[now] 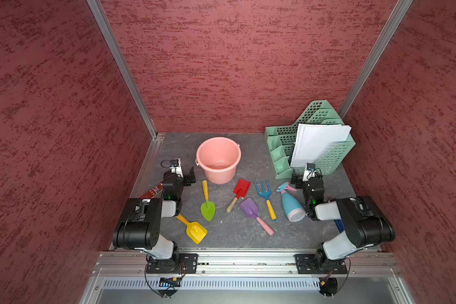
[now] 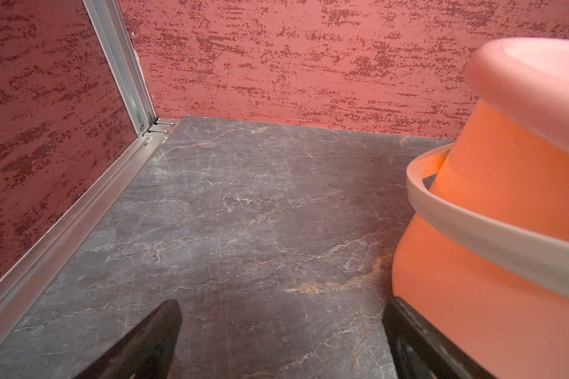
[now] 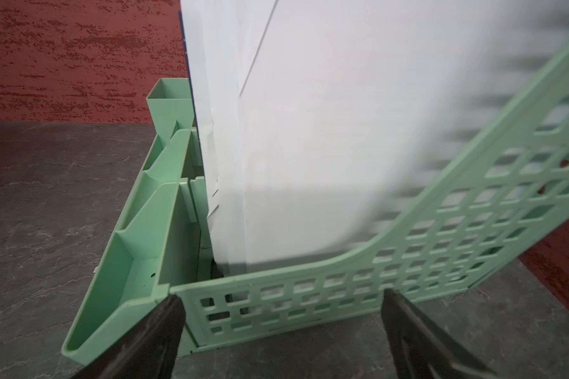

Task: Organize the gardening tools
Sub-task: Pick up the gardening tool from the center of the board.

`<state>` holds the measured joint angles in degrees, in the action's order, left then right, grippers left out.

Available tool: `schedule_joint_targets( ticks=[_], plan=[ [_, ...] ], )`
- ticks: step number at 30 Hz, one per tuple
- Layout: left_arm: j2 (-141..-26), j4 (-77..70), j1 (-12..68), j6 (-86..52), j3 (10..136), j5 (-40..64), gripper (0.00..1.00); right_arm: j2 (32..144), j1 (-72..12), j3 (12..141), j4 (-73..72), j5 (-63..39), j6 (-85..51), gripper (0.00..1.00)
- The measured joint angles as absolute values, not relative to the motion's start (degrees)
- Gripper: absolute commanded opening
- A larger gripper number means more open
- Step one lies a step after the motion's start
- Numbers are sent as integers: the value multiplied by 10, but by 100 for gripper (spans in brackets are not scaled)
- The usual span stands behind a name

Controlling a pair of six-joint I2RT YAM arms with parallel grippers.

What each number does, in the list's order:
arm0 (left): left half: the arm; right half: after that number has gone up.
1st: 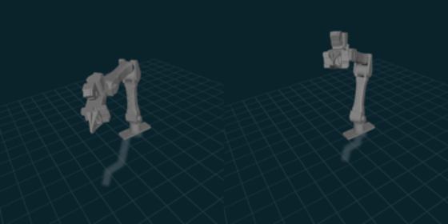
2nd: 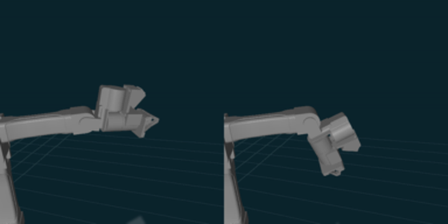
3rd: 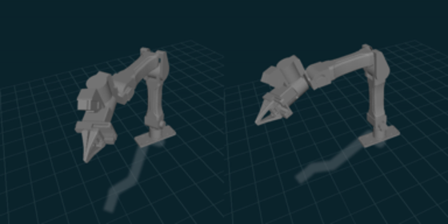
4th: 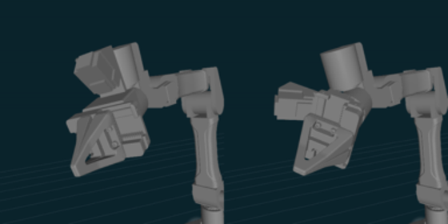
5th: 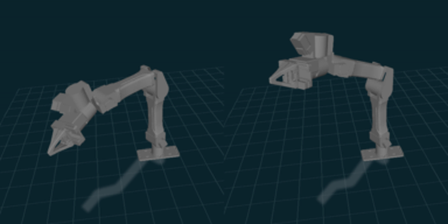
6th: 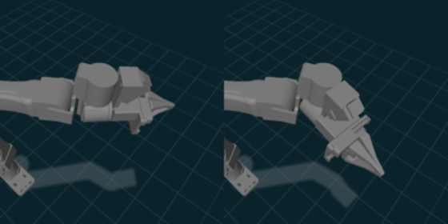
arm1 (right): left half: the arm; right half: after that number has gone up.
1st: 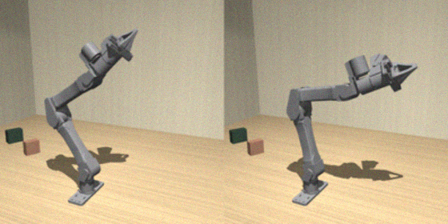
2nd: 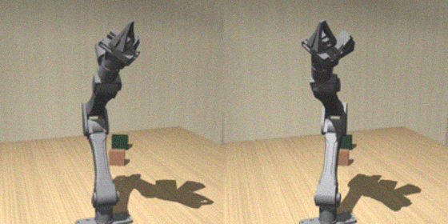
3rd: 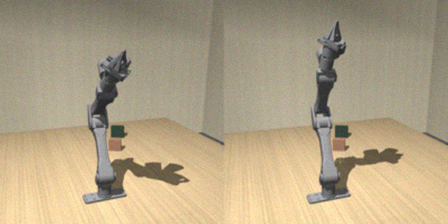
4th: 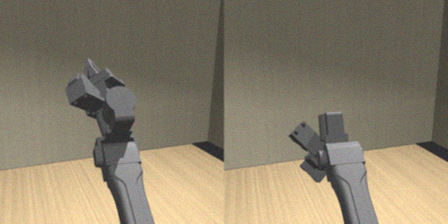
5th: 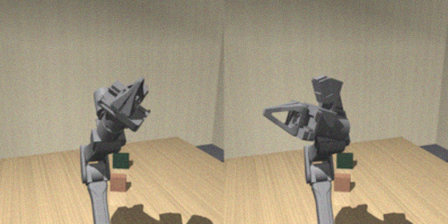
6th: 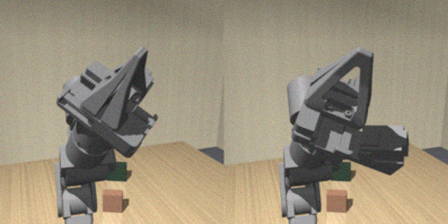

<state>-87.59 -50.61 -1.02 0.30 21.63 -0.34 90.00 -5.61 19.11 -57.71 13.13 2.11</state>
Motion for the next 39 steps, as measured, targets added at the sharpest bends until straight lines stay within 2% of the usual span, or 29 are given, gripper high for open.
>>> schedule_joint_targets(
  ticks=[21, 26, 29, 32, 36, 39],
  plan=[
    [-875, -501, -10, 3, 217, 0, 100, 896, -55, 191, -569, 131, 20, 98],
    [-819, -359, -10, 4, 279, -1, 100, 770, -65, 192, -499, 140, 24, 98],
    [-766, -278, -9, 3, 318, -8, 100, 677, -72, 212, -408, 142, 15, 98],
    [-694, -171, -7, -13, 349, -23, 100, 578, -86, 306, -209, 141, -30, 98],
    [-611, -53, -3, -43, 371, -27, 100, 557, -126, 415, -30, 135, -65, 98],
    [-557, 66, 4, -64, 392, -21, 100, 595, -165, 500, 150, 127, -86, 98]
  ],
)
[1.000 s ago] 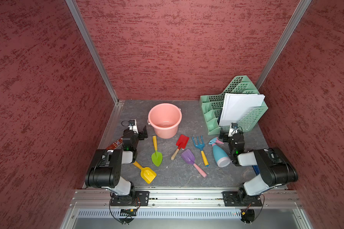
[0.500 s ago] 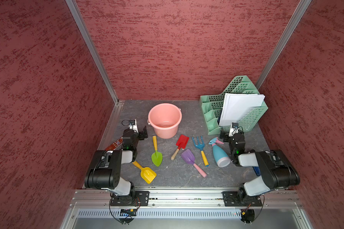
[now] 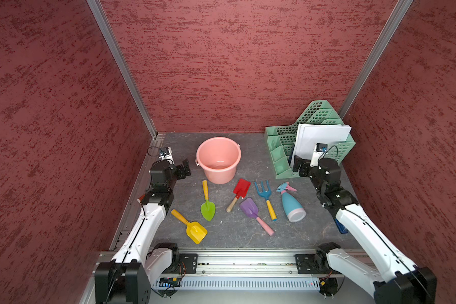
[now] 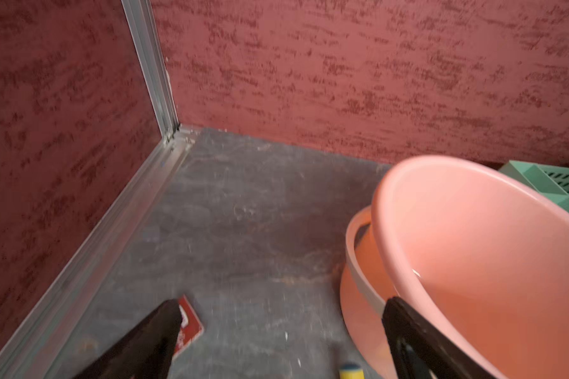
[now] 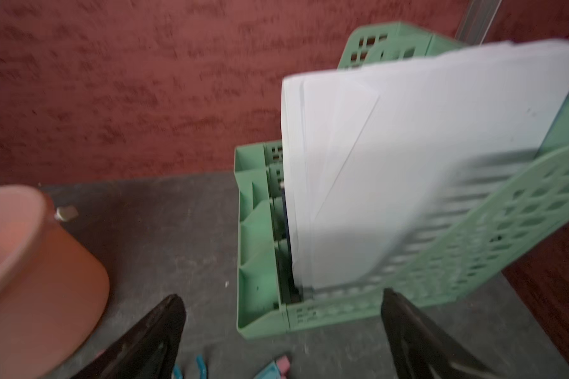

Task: Organize the gardening tools
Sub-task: Pick up the gardening tool from the center of the board.

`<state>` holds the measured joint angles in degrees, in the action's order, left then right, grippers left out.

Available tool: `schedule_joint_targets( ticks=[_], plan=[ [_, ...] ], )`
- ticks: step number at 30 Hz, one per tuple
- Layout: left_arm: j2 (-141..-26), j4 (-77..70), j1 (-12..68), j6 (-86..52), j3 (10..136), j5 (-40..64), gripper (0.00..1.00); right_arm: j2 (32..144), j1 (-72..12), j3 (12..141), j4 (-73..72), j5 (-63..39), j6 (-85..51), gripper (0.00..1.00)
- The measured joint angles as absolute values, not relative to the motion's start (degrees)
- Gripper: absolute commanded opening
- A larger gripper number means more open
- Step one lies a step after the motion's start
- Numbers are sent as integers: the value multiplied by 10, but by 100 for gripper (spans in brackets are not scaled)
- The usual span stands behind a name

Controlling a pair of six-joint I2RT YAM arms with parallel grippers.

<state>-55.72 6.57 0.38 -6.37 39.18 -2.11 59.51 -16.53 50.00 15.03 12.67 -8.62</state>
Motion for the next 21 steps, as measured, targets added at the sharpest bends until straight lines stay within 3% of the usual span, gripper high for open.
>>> schedule_joint_targets(
  ticks=[8, 15, 21],
  plan=[
    [-513, 285, 11, -107, 443, 42, 100, 732, -227, 655, 474, 66, -127, 98],
    [-513, 379, 13, -130, 451, 100, 100, 793, -249, 678, 592, 45, -141, 98],
    [-514, 391, 13, -144, 451, 137, 100, 884, -255, 679, 608, 51, -146, 95]
  ],
)
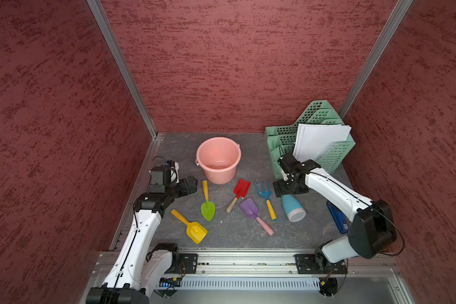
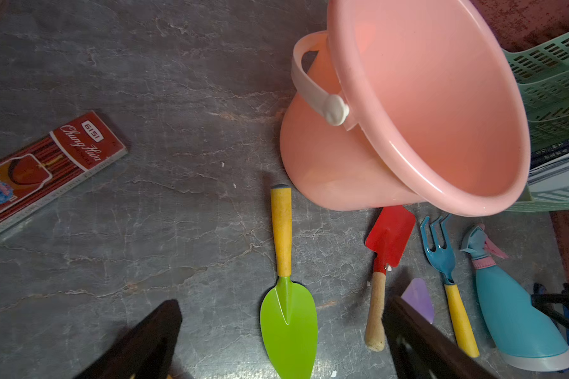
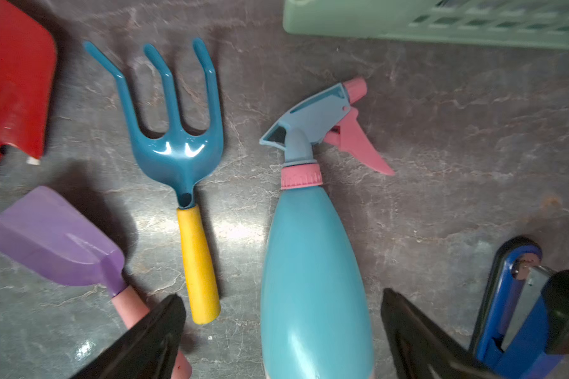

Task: Organize the gardening tools
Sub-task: Pick up the gardening tool from the center of the board.

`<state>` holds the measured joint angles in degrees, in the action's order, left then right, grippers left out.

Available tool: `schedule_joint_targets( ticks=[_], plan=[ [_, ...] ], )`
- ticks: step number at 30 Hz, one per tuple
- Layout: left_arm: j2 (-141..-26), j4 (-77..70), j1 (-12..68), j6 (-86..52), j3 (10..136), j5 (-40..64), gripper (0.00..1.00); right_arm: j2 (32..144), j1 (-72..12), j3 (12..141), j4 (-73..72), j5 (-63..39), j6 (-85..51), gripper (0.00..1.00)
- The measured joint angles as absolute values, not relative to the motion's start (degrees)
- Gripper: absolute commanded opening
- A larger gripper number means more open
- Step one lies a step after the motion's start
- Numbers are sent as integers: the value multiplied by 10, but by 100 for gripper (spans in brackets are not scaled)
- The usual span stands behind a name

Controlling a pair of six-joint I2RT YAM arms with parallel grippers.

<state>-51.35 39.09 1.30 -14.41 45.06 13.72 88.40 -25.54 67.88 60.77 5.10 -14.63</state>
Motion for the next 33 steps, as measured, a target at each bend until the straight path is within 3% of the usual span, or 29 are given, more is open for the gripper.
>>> schedule_joint_targets(
  ticks=[19, 33],
  plan=[
    [-533, 390, 13, -146, 442, 156, 100, 999, -257, 689, 520, 110, -161, 66],
    [-532, 390, 13, -145, 442, 156, 100, 1040, -257, 659, 475, 124, -181, 59]
  ],
)
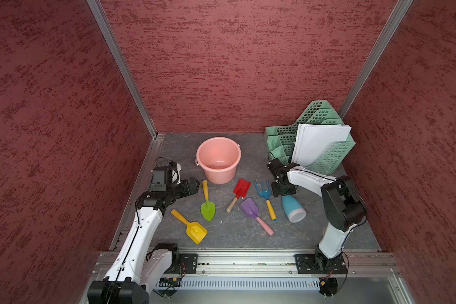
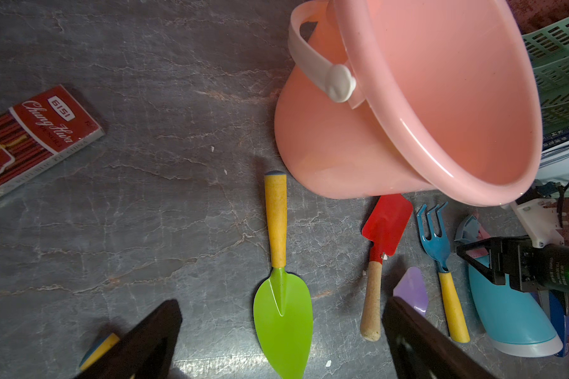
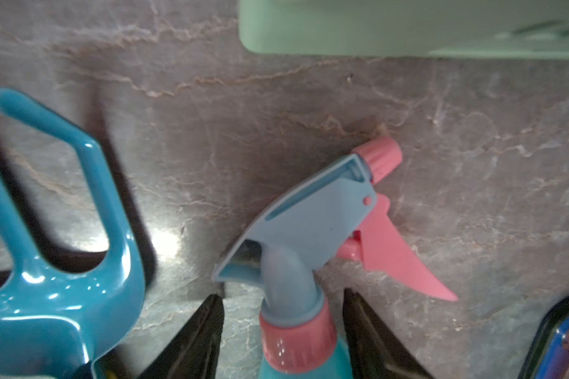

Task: Organize the gardening tools
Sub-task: Pick up the gardening tool from the center of the board.

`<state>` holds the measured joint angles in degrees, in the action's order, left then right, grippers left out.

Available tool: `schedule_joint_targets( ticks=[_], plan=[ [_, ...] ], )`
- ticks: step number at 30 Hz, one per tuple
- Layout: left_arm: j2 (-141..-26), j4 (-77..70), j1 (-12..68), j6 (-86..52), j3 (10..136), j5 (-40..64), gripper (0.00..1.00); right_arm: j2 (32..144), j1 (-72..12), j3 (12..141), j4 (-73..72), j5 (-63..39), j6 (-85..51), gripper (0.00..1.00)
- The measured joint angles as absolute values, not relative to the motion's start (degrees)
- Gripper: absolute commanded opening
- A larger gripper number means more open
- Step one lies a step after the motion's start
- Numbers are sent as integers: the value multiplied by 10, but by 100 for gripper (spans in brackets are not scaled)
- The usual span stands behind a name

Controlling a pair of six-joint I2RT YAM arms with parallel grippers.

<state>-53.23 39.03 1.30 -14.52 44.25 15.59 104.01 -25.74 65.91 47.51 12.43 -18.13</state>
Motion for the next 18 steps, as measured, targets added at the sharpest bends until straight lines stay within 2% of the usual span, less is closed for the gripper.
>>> schedule_joint_targets(
  ticks=[13, 18],
  plan=[
    [-533, 391, 13, -145, 442, 156, 100, 1053, -257, 662, 464, 124, -190, 14],
    [-533, 391, 13, -145, 442, 156, 100, 1052, -257, 662, 464, 124, -190, 6]
  ],
)
